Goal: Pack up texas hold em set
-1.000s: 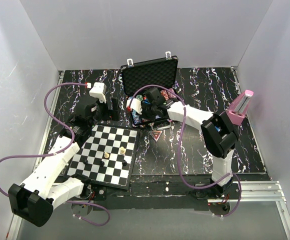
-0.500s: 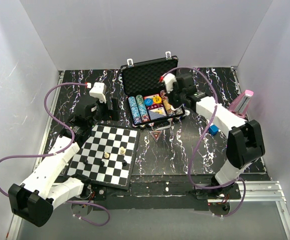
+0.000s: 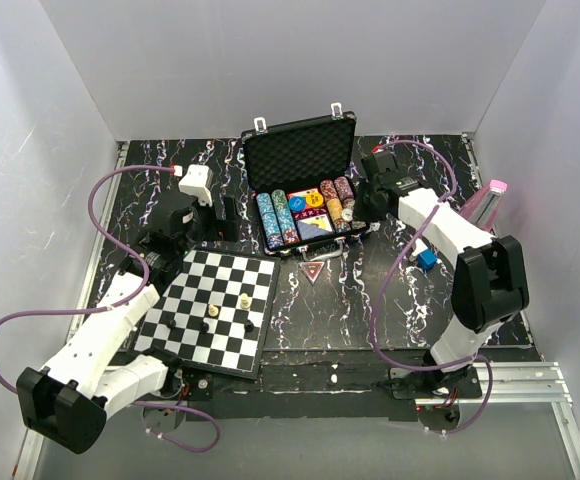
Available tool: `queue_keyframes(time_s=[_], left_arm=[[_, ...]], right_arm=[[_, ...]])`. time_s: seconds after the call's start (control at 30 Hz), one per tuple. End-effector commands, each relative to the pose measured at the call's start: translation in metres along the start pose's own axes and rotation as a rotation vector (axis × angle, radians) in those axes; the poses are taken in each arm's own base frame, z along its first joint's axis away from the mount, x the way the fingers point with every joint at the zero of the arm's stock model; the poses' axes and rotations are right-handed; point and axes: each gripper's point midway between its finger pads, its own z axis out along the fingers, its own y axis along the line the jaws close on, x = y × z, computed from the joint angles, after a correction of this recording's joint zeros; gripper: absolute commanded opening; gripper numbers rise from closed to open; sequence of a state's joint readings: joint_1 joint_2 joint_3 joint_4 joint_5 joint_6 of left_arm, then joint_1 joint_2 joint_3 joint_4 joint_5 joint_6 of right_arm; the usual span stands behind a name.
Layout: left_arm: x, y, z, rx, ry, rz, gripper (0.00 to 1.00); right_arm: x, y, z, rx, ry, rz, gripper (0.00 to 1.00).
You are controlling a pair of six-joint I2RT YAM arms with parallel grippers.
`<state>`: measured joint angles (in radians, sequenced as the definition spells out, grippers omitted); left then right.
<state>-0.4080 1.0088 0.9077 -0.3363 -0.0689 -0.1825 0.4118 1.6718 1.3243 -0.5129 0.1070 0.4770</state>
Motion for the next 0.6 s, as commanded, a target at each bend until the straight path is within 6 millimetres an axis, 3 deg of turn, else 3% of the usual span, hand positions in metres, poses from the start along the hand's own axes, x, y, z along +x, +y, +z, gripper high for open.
queue_keyframes(time_s=[0.0,0.17,0.4,0.57], left_arm=[[-0.003,0.001,-0.004,-0.005,-0.017,0.010,0.98],[-0.003,0.001,-0.005,-0.006,-0.020,0.012,0.98],[-0.004,0.001,-0.006,-0.004,-0.023,0.013,0.98],[-0.004,-0.001,-0.007,-0.001,-0.026,0.017,0.98]], right_arm=[[-0.004,-0.013,0.004,0.164,-0.013,0.350,0.01],[0.003,-0.018,0.006,0.282,0.039,0.523,0.01],[0.018,-0.011,0.003,0.305,0.064,0.705,0.01],[0.027,-0.001,0.012,0.292,0.084,0.771,0.01]])
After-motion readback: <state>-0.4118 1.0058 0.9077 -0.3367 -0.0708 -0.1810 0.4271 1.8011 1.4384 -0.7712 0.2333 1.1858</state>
